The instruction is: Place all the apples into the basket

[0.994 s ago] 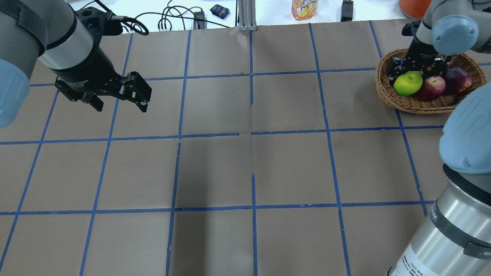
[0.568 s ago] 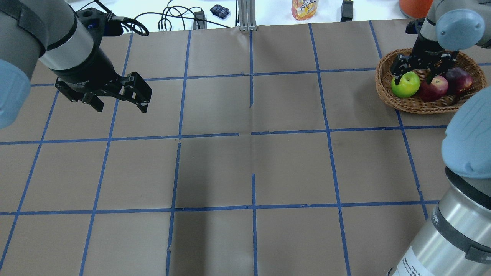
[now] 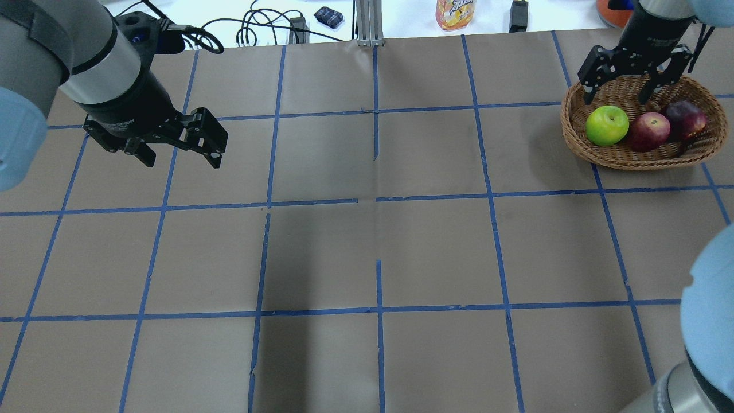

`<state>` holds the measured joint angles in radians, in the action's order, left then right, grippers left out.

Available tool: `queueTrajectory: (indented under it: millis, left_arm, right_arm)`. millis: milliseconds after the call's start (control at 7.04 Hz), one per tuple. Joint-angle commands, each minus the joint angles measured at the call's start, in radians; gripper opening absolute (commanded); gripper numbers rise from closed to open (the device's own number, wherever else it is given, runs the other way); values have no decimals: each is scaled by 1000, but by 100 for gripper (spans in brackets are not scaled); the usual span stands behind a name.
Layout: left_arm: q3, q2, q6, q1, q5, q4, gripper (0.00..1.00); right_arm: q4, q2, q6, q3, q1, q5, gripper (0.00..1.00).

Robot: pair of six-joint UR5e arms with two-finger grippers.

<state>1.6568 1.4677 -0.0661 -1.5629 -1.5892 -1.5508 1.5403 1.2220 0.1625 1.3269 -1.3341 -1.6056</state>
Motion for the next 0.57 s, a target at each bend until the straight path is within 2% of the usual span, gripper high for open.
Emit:
queueTrajectory:
  millis: [0, 142, 426]
  left_arm:
    - [3, -1, 0, -2, 0, 0, 100]
    - [-2, 2, 0, -3, 2, 0, 100]
    - [-2, 6, 3, -9, 0, 0, 100]
  right_arm:
    - [-101, 135, -169, 14, -155, 15, 100]
    - [-104, 178, -199, 35, -212, 15, 100]
    - [-108, 237, -208, 121, -244, 12, 100]
